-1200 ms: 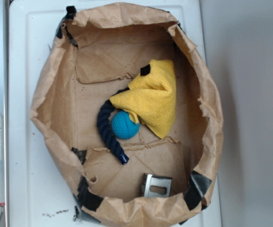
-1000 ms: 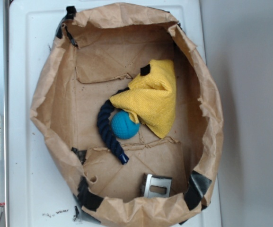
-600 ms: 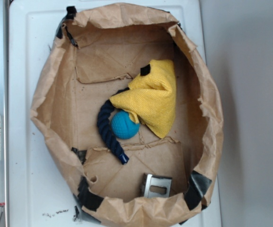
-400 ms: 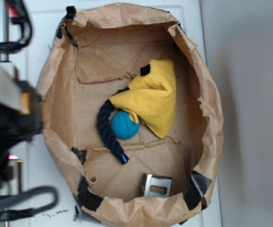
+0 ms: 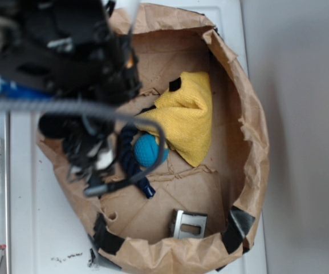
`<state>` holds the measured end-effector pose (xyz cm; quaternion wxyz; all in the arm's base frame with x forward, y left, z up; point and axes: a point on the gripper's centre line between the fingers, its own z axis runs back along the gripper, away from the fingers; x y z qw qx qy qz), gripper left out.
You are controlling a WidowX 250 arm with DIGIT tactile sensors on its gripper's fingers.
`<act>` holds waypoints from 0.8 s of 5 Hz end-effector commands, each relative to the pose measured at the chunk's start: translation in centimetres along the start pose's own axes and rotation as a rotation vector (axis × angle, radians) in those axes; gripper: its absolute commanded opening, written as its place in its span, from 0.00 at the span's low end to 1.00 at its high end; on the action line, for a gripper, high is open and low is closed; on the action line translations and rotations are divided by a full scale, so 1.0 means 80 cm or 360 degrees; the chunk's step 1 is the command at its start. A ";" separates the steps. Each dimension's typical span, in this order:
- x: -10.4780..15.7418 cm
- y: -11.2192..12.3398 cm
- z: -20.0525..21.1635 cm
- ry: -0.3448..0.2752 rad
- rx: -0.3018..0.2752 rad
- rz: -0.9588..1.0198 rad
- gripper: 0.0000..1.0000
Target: Grab the yellow cloth.
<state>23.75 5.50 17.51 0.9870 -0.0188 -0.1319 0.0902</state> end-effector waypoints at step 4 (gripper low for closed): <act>0.047 0.029 -0.094 -0.0156 0.0170 0.0236 1.00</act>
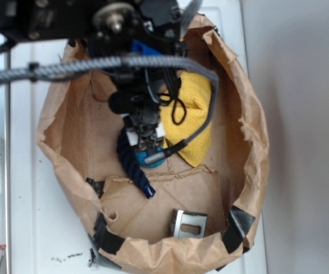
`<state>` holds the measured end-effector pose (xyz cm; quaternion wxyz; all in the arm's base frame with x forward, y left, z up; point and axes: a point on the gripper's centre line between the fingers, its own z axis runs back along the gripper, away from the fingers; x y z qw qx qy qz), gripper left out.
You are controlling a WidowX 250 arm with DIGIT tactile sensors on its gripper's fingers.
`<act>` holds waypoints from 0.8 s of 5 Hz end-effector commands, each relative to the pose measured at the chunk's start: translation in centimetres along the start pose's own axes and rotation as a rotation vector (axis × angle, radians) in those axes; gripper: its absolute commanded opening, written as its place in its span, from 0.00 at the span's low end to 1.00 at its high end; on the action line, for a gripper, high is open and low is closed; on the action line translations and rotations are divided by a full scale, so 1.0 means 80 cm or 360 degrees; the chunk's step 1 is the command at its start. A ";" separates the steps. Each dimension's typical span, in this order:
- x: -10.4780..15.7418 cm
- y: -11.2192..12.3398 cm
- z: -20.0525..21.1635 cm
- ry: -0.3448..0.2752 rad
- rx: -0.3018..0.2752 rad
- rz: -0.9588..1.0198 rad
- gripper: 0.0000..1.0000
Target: Grab the yellow cloth.
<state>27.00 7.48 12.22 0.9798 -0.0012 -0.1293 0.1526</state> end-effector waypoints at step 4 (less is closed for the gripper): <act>0.050 -0.027 -0.075 -0.0182 0.0027 -0.0131 0.00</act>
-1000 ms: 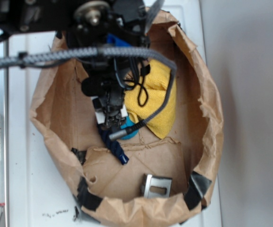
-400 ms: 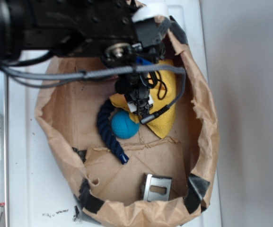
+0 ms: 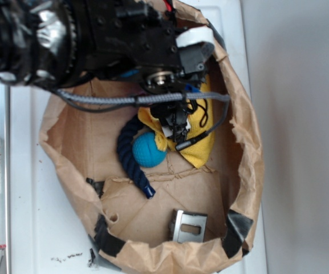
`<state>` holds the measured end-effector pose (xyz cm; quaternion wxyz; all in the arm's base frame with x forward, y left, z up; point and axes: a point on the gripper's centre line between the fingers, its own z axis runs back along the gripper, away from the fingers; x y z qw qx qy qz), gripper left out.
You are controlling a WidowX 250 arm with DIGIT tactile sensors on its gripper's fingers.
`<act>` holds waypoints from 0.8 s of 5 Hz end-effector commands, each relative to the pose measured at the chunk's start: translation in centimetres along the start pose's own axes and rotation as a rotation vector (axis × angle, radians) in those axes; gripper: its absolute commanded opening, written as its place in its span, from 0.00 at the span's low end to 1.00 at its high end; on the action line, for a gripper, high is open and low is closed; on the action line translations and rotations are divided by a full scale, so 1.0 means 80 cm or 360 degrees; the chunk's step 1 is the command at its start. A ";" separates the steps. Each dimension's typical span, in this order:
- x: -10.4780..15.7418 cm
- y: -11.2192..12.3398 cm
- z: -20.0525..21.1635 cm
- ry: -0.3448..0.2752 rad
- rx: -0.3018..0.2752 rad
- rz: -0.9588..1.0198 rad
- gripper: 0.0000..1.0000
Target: Grab the yellow cloth.
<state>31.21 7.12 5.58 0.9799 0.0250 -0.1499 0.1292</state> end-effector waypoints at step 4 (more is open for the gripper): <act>0.025 0.010 0.114 -0.0108 -0.0313 -0.0018 0.00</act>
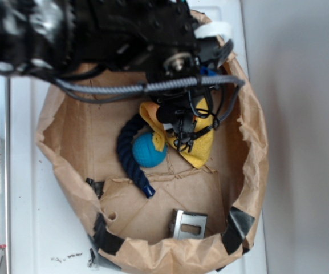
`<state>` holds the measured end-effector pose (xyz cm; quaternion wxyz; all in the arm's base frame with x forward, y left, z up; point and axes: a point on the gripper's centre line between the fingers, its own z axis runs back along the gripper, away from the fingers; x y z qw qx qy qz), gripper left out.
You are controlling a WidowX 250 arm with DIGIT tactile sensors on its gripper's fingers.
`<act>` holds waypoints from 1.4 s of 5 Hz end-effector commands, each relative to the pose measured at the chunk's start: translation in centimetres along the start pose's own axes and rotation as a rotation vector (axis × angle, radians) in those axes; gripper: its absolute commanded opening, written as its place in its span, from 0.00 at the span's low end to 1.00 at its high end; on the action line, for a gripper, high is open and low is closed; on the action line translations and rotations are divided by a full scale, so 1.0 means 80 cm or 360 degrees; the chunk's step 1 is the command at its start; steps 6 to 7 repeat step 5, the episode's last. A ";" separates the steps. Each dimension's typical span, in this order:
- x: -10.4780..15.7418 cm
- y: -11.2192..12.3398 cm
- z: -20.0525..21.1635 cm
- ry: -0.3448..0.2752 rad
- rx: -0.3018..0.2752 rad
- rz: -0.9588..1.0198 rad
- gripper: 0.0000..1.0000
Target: Grab the yellow cloth.
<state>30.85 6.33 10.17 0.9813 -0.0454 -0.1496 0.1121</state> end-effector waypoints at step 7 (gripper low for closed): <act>0.001 -0.028 0.130 0.0093 0.0028 -0.0051 0.00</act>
